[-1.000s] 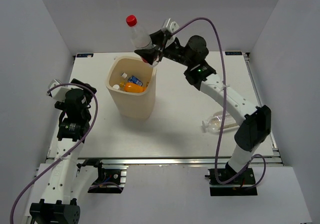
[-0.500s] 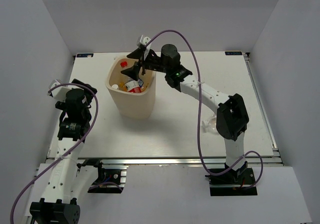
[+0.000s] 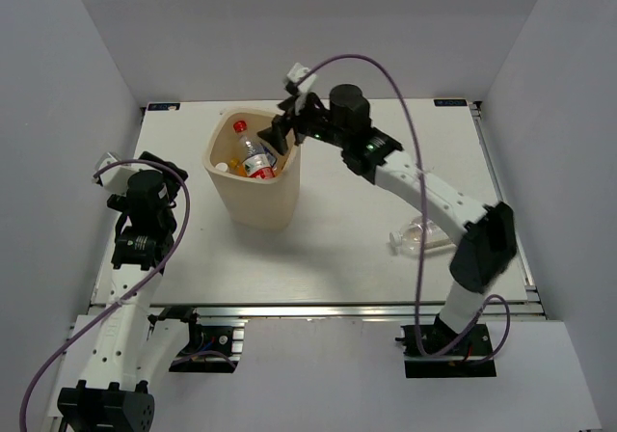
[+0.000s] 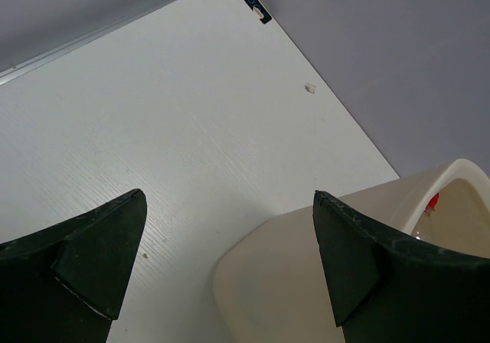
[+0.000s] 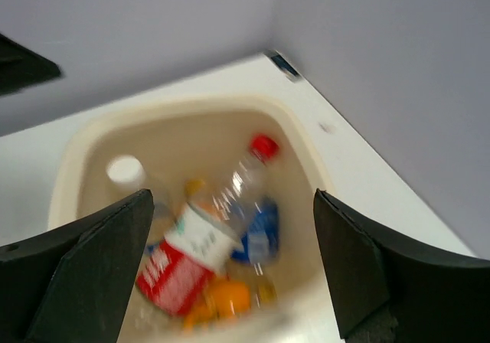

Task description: Put the plastic bottles in the bin

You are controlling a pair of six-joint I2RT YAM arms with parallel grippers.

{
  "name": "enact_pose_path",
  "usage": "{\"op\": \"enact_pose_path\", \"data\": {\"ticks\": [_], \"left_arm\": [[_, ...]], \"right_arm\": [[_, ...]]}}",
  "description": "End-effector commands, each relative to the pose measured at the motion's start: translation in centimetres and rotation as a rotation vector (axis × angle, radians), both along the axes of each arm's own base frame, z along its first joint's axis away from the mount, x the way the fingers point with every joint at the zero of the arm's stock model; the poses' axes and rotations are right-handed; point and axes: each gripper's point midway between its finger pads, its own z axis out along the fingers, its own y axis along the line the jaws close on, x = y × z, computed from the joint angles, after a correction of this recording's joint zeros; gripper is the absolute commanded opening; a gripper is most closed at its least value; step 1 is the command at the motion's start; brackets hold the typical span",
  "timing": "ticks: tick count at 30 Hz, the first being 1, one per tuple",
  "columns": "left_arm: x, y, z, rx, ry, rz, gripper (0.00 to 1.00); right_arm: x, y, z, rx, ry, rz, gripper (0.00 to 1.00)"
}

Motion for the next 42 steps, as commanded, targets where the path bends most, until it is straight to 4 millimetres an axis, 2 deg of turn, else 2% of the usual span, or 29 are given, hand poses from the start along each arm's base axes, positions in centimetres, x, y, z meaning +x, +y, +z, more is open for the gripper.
{"op": "enact_pose_path", "data": {"ticks": [1, 2, 3, 4, 5, 6, 7, 8, 10, 11, 12, 15, 18, 20, 22, 24, 28, 30, 31, 33, 37, 42], "left_arm": [[0.3, -0.2, -0.2, 0.007, -0.001, -0.020, 0.98], [0.4, -0.3, -0.2, 0.007, -0.001, -0.025, 0.98], [0.6, -0.4, -0.3, 0.008, 0.001, -0.030, 0.98], [0.7, -0.4, -0.4, 0.010, 0.007, -0.032, 0.98], [0.8, -0.5, -0.3, 0.012, 0.003, -0.038, 0.98], [1.0, -0.5, -0.4, 0.015, 0.009, -0.045, 0.98], [1.1, -0.7, -0.3, 0.017, 0.006, -0.054, 0.98], [1.3, -0.8, -0.4, 0.019, 0.005, -0.061, 0.98], [1.7, -1.3, -0.5, 0.009, 0.004, -0.091, 0.98], [1.9, -1.5, -0.6, 0.008, 0.002, -0.104, 0.98], [2.1, -1.7, -0.6, 0.007, -0.006, -0.116, 0.98], [2.7, -2.5, -1.1, 0.004, 0.007, -0.159, 0.98], [3.1, -2.7, -1.7, 0.005, 0.024, -0.174, 0.98], [3.3, -2.8, -2.1, 0.010, 0.033, -0.181, 0.98], [3.4, -2.8, -2.3, 0.015, 0.038, -0.184, 0.98], [3.5, -2.9, -2.6, 0.018, 0.042, -0.193, 0.98], [3.9, -3.3, -2.9, 0.015, 0.049, -0.218, 0.98], [4.1, -3.4, -3.3, 0.017, 0.059, -0.222, 0.98], [4.2, -3.4, -3.3, 0.017, 0.060, -0.222, 0.98], [4.3, -3.5, -3.3, 0.018, 0.063, -0.227, 0.98], [4.4, -3.6, -3.4, 0.013, 0.058, -0.230, 0.98], [4.6, -4.0, -3.6, 0.008, 0.047, -0.253, 0.98]], "right_arm": [[2.5, -10.4, 0.1, -0.036, 0.093, -0.507, 0.89], [3.0, -13.6, -1.4, -0.045, 0.166, -0.624, 0.89], [1.4, -16.9, -1.7, 0.015, 0.301, -0.727, 0.89], [0.7, -19.3, -3.3, 0.022, 0.379, -0.804, 0.89], [-0.2, -23.5, -5.4, 0.030, 0.443, -0.913, 0.89], [-1.5, -25.9, -7.9, -0.006, 0.527, -0.988, 0.89], [-2.5, -27.4, -9.4, 0.036, 0.620, -1.052, 0.89], [-3.7, -30.6, -11.3, 0.039, 0.677, -1.138, 0.89], [-5.9, -33.8, -14.5, 0.049, 0.822, -1.261, 0.89], [-6.6, -36.1, -14.8, 0.096, 0.856, -1.317, 0.89], [-7.7, -37.2, -16.7, 0.076, 0.904, -1.352, 0.89], [-10.3, -41.3, -18.8, 0.065, 0.970, -1.508, 0.89], [-11.6, -43.3, -20.2, 0.053, 1.013, -1.575, 0.89], [-12.3, -44.7, -22.1, 0.041, 1.073, -1.626, 0.89], [-12.2, -44.2, -23.2, 0.058, 1.127, -1.587, 0.89], [-11.1, -44.2, -23.2, 0.167, 1.146, -1.584, 0.89], [-10.5, -42.9, -22.4, 0.255, 1.138, -1.504, 0.89], [-11.2, -43.8, -22.5, 0.250, 1.132, -1.570, 0.89], [-11.4, -44.9, -22.5, 0.243, 1.104, -1.633, 0.89], [-11.7, -45.4, -22.8, 0.237, 1.105, -1.671, 0.89], [-11.2, -45.2, -23.7, 0.255, 1.139, -1.680, 0.89], [-9.5, -45.6, -24.4, 0.293, 1.123, -1.707, 0.89]]}}
